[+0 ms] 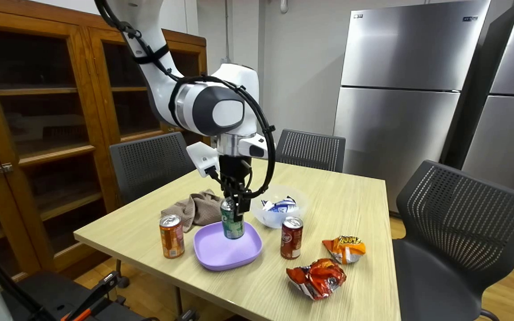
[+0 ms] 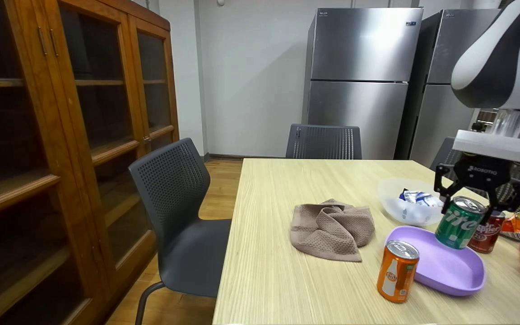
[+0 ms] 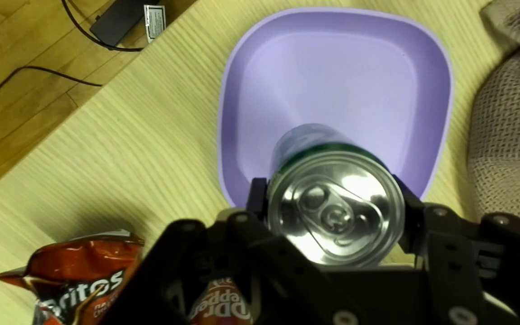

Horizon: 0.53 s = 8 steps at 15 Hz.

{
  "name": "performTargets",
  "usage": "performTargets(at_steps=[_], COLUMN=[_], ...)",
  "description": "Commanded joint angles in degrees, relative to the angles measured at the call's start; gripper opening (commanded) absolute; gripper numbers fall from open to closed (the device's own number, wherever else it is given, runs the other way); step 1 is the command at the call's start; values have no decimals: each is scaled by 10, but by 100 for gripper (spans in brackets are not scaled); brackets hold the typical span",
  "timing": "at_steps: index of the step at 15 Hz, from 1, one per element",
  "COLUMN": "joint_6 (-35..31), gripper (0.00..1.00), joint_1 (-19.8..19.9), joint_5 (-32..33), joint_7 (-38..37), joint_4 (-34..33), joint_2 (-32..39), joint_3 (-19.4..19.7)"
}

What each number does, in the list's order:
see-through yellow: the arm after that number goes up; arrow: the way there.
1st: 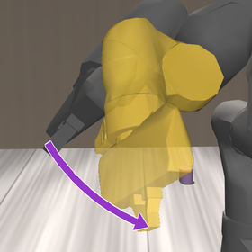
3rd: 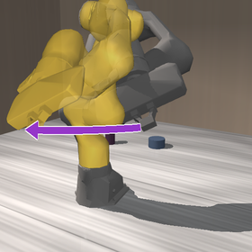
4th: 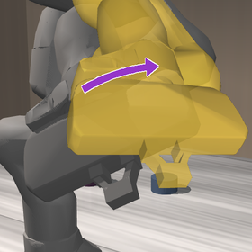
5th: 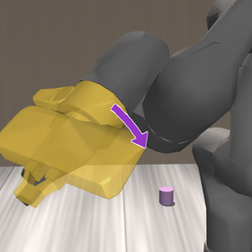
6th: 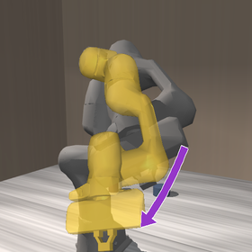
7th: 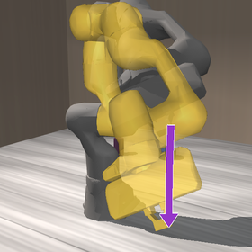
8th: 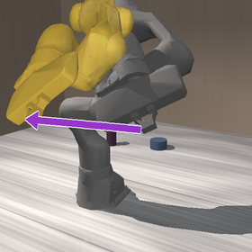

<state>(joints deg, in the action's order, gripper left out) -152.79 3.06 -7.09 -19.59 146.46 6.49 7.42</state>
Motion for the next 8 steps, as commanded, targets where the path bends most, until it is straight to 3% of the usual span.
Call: performTargets(at_steps=[1, 8], joint_6=[17, 22], gripper=[39, 39], joint_1=[-11, -25], joint_5=[-7, -4], joint_7=[-13, -19], joint_4=[-43, -114], joint_2=[30, 106], joint_3=[-20, -24])
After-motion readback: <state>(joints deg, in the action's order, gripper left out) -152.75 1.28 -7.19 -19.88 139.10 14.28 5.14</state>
